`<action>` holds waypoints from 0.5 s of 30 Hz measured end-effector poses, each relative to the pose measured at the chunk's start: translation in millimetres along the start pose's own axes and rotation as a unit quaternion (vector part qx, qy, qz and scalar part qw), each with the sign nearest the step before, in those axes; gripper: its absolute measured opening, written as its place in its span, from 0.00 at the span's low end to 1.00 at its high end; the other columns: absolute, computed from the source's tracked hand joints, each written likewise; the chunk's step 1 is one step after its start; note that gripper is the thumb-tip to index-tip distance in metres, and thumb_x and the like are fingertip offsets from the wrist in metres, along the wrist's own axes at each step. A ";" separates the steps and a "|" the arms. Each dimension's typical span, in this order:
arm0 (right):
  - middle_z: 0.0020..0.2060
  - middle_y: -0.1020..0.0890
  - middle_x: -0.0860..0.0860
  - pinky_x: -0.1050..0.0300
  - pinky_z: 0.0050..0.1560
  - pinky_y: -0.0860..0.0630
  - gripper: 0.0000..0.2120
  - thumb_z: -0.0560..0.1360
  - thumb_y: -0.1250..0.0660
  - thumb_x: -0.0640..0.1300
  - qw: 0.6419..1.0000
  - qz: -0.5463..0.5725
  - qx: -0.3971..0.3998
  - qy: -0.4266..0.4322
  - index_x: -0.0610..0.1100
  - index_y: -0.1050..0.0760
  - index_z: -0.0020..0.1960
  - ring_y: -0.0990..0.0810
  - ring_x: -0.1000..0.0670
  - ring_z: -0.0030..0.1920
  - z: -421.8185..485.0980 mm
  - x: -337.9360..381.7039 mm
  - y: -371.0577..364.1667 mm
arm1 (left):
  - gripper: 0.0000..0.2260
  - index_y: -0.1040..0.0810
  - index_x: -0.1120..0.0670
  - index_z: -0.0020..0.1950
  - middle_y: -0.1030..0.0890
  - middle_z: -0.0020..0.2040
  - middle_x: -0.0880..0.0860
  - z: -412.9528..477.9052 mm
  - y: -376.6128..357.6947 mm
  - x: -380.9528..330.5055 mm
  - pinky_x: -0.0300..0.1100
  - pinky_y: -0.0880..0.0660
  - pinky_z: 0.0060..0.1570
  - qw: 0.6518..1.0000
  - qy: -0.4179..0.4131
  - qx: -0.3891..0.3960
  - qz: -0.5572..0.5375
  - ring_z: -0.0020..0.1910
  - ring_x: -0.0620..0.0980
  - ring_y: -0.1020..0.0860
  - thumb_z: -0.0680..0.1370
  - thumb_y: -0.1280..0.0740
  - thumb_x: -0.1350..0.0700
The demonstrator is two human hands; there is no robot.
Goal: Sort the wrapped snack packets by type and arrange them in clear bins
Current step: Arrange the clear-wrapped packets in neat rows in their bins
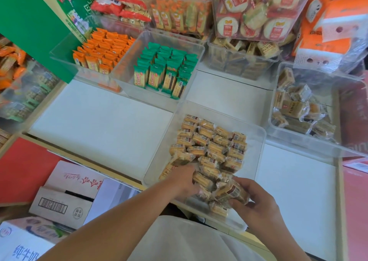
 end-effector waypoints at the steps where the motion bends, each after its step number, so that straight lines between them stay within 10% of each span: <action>1: 0.45 0.14 0.59 0.66 0.40 0.23 0.23 0.72 0.25 0.31 1.000 0.003 0.001 -0.001 0.56 0.19 0.56 0.17 0.54 0.42 1.5 -0.1 0.5 | 0.22 0.26 0.50 0.66 0.19 0.59 0.49 1.6 -1.0 -1.7 0.47 0.22 0.59 1.000 0.000 0.002 -0.017 0.55 0.49 0.20 0.75 0.25 0.51; 7: 0.43 0.14 0.59 0.65 0.43 0.21 0.23 0.71 0.25 0.30 1.000 -0.014 0.006 0.003 0.57 0.19 0.54 0.17 0.54 0.44 10.5 1.0 -3.2 | 0.17 0.25 0.49 0.68 0.21 0.64 0.49 1.0 -12.4 -11.6 0.50 0.23 0.63 0.999 -0.018 0.038 -0.023 0.61 0.51 0.21 0.80 0.31 0.50; 11: 0.42 0.15 0.61 0.66 0.39 0.21 0.23 0.71 0.26 0.29 1.000 -0.007 0.012 0.002 0.56 0.19 0.55 0.17 0.53 0.40 22.3 7.8 -7.3 | 0.07 0.21 0.48 0.58 0.19 0.54 0.48 -13.7 44.6 -12.6 0.47 0.20 0.52 0.974 -0.109 -0.156 0.123 0.53 0.49 0.21 0.80 0.34 0.54; 15: 0.42 0.16 0.64 0.70 0.37 0.24 0.22 0.71 0.25 0.31 1.000 0.000 0.014 0.002 0.56 0.19 0.54 0.18 0.58 0.38 36.0 18.5 -11.2 | 0.27 0.26 0.51 0.68 0.25 0.61 0.52 -18.2 64.1 -14.2 0.45 0.22 0.49 0.910 -0.170 -0.228 0.301 0.58 0.52 0.25 0.70 0.24 0.59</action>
Point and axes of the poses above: each hand's wrist, its own z-axis towards the middle knuckle, its own y-axis out of the back of the hand, x = y × z, the point moved 10 cm from there along z, towards the middle knuckle
